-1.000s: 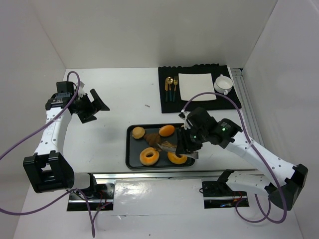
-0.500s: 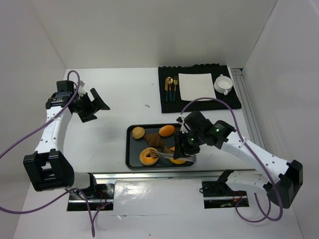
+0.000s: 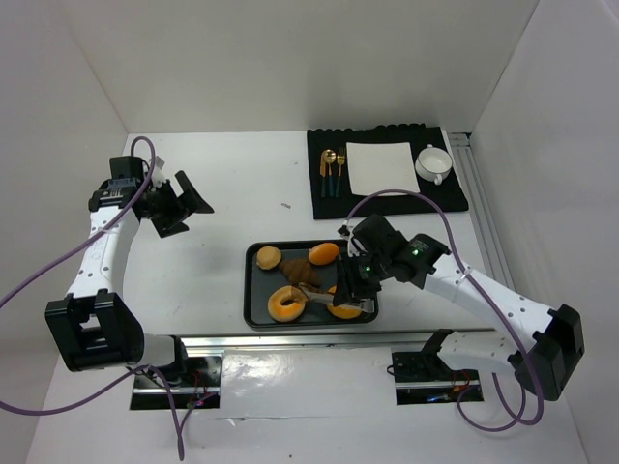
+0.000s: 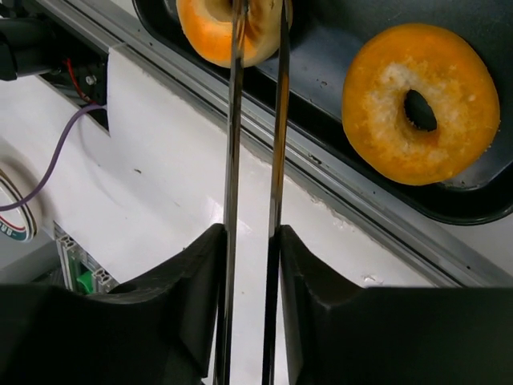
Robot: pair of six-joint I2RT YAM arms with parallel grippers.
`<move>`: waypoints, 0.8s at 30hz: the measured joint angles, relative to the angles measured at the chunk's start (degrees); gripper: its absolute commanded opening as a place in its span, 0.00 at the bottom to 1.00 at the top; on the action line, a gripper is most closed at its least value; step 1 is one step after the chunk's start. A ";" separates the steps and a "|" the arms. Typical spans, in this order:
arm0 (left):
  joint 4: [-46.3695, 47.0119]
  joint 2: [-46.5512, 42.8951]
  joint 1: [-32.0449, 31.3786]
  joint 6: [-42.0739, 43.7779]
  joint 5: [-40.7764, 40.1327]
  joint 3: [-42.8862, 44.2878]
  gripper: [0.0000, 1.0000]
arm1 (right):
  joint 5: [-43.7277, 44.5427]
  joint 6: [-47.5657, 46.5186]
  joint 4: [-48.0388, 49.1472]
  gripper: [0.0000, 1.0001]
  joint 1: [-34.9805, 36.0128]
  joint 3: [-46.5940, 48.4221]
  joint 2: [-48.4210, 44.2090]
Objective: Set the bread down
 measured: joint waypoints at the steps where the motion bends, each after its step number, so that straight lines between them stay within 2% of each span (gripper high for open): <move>1: 0.00 0.00 0.00 0.00 0.00 0.00 1.00 | -0.02 0.09 0.02 0.35 0.00 0.00 0.11; 7: 0.00 0.00 0.00 0.00 0.00 0.00 1.00 | 0.37 0.00 -1.53 0.19 0.00 1.20 0.52; 11: 0.00 0.00 0.00 0.00 0.02 0.00 1.00 | 3.21 -1.22 -5.66 0.14 0.00 6.49 0.63; 15: 0.00 0.00 0.00 0.00 0.02 0.00 1.00 | 6.43 -3.04 -9.79 0.14 -0.61 15.50 0.66; 20: 0.00 0.00 0.00 0.00 0.04 0.00 1.00 | 12.35 -5.35 -12.00 0.15 -5.53 26.16 2.60; 24: 0.02 0.00 0.00 0.00 0.13 0.00 1.00 | 23.80 -6.38 -10.38 0.15 -8.41 30.51 6.49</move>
